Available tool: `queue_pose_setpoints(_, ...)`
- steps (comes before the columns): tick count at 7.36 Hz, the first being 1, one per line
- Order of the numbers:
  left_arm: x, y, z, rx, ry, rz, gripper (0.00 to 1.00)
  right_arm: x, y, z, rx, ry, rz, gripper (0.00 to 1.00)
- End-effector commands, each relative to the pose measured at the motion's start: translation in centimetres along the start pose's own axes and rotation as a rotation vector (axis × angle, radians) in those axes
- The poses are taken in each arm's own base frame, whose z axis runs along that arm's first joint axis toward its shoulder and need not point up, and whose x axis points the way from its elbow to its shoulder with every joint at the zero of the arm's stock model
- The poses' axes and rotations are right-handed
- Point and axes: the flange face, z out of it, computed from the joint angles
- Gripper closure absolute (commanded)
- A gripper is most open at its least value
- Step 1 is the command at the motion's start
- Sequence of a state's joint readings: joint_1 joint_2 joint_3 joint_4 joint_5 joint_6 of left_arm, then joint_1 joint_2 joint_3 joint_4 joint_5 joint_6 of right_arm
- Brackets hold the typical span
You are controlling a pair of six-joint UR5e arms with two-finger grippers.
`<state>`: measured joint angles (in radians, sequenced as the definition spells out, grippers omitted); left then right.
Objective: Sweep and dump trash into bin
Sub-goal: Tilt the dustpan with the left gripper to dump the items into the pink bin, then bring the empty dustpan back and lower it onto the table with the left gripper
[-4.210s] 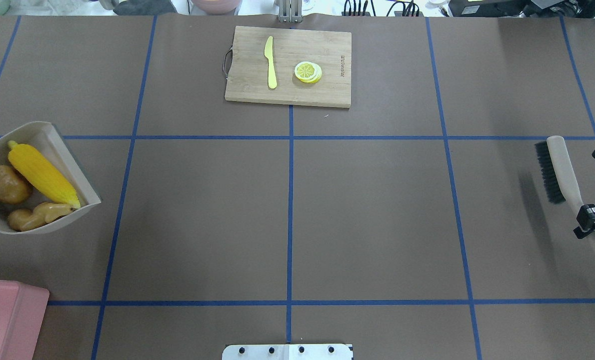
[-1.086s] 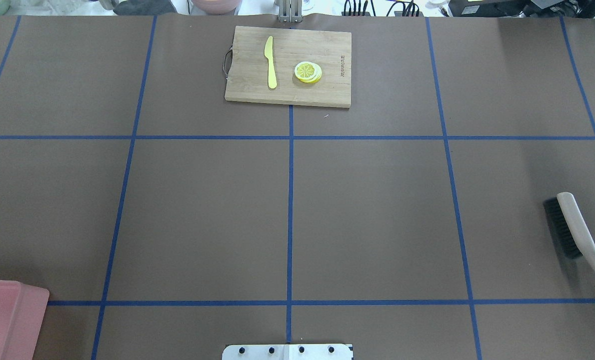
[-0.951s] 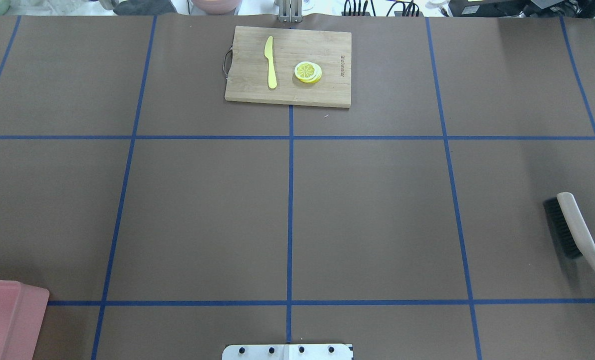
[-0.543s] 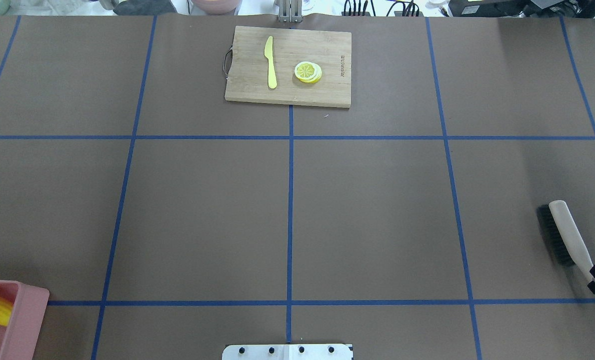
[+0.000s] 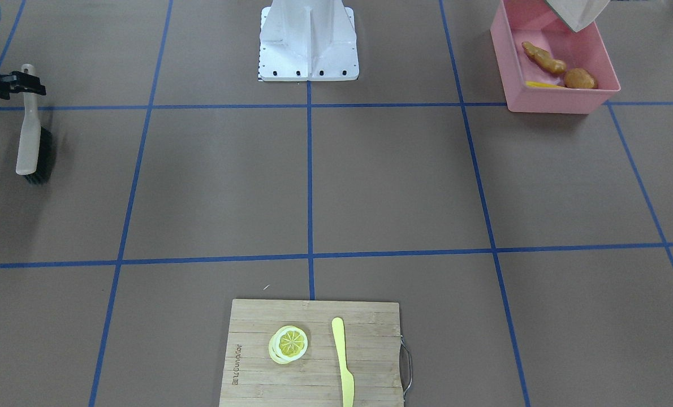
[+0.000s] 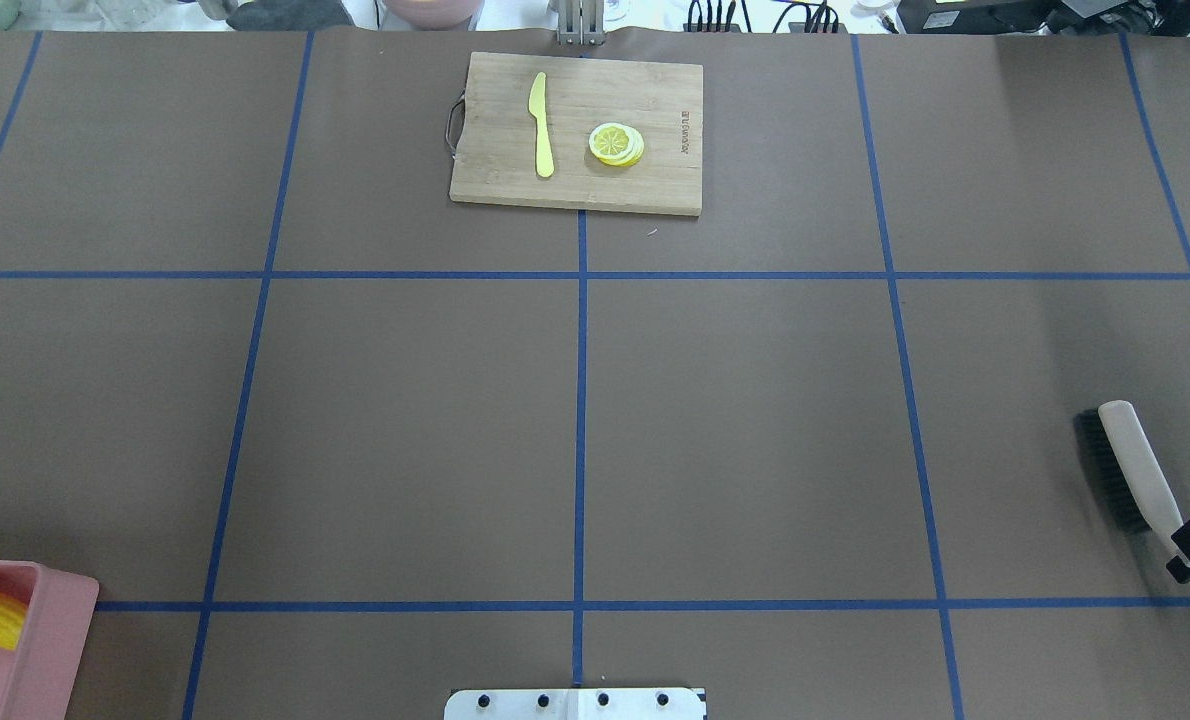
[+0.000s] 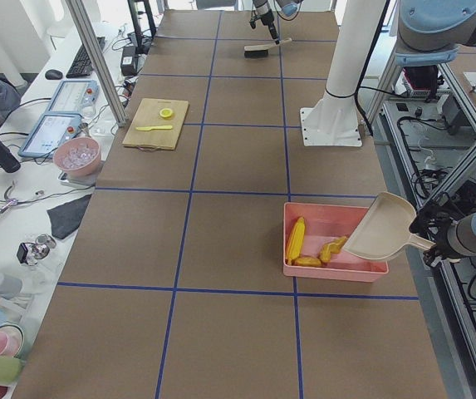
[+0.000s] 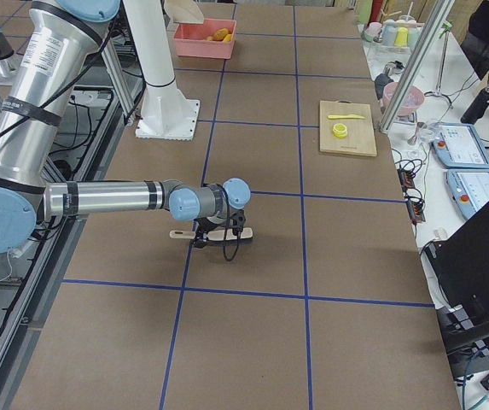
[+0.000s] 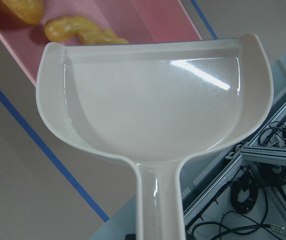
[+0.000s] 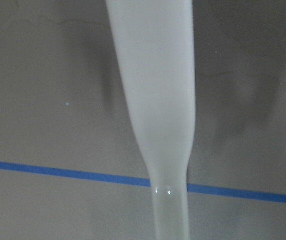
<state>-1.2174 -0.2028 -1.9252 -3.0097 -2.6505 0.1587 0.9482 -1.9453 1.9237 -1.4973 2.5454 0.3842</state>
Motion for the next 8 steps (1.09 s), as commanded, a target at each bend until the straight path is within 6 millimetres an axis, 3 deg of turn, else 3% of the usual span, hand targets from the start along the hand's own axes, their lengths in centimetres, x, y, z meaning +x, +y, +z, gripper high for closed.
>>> queue_pose_setpoints(1,0.0,-2.5,-0.2,0.091,-0.117,0.103,0.86,-1.6,0.6,-1.5,0.030,-0.011,-0.034,0.00)
queue_pose_setpoints(2,-0.1,-3.1,-0.2,0.140,-0.178,0.147,0.85,-1.5,0.7,-3.1,0.072,-0.015,-0.027,0.00)
queue_pose_setpoints(4,-3.4,-6.8,0.2,0.217,-0.312,0.245,0.85,-1.3,1.1,-6.0,0.162,0.005,-0.016,0.00)
queue_pose_setpoints(6,-8.4,-13.9,0.8,0.286,-0.376,0.364,0.85,0.2,1.4,-9.8,0.286,0.039,0.011,0.00)
queue_pose_setpoints(8,-11.9,-22.0,1.5,0.324,-0.364,0.467,0.86,1.1,1.1,-14.0,0.407,0.047,0.042,0.00)
